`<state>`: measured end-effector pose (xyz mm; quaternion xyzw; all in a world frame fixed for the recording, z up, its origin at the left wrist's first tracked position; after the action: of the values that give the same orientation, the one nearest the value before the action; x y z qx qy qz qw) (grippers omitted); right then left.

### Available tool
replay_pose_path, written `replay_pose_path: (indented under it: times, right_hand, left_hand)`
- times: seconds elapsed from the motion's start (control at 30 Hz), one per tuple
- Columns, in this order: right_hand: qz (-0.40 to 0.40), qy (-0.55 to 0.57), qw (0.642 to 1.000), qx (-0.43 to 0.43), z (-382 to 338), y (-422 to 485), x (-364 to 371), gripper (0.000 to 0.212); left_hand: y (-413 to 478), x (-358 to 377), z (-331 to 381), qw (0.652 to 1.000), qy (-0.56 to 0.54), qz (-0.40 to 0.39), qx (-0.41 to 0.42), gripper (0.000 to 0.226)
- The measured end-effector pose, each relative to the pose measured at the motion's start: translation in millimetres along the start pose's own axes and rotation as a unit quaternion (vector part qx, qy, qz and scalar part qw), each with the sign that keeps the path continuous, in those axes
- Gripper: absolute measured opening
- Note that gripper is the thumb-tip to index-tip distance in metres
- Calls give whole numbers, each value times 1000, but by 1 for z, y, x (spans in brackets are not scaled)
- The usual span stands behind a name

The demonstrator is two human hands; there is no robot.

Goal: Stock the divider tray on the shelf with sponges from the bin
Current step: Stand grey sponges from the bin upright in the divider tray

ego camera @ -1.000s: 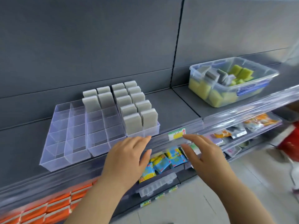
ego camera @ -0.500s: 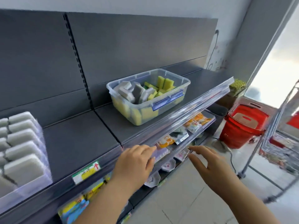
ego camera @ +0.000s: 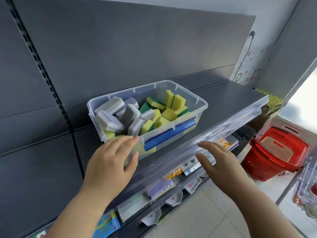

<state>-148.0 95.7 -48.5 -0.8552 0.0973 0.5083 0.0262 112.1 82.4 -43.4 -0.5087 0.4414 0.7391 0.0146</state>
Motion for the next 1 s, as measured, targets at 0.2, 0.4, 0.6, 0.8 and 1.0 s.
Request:
replay_pose_path:
  times: [0.2, 0.4, 0.6, 0.8, 1.0]
  right_hand:
    - [56, 49, 996, -42, -20, 93, -34, 33]
    - [-7, 84, 992, -95, -32, 169, -21, 30]
    - [-133, 59, 946, -291, -96, 245, 42, 34]
    - [-304, -142, 841, -425, -135, 265, 104, 51]
    - [-325, -199, 787, -486, -142, 265, 116, 43]
  left_hand:
    - [62, 16, -53, 999, 35, 36, -5, 35]
    - [92, 43, -86, 997, 67, -27, -28, 37]
    - [92, 52, -86, 981, 129, -74, -122, 40]
    - [120, 60, -72, 960, 207, -147, -120, 41]
    - [141, 76, -99, 917, 248, -279, -140, 73]
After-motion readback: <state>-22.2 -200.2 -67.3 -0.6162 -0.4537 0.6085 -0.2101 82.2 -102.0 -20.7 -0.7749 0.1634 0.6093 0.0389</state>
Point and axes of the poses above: each hand's wrist, its own y-axis towards the middle knuckle, its own x-axis out of the palm, z = x × y, the point moved 5 cm from there along y, towards the middle knuckle, and after that the axes turned 13 degrees about x, right-handed, at the moved point
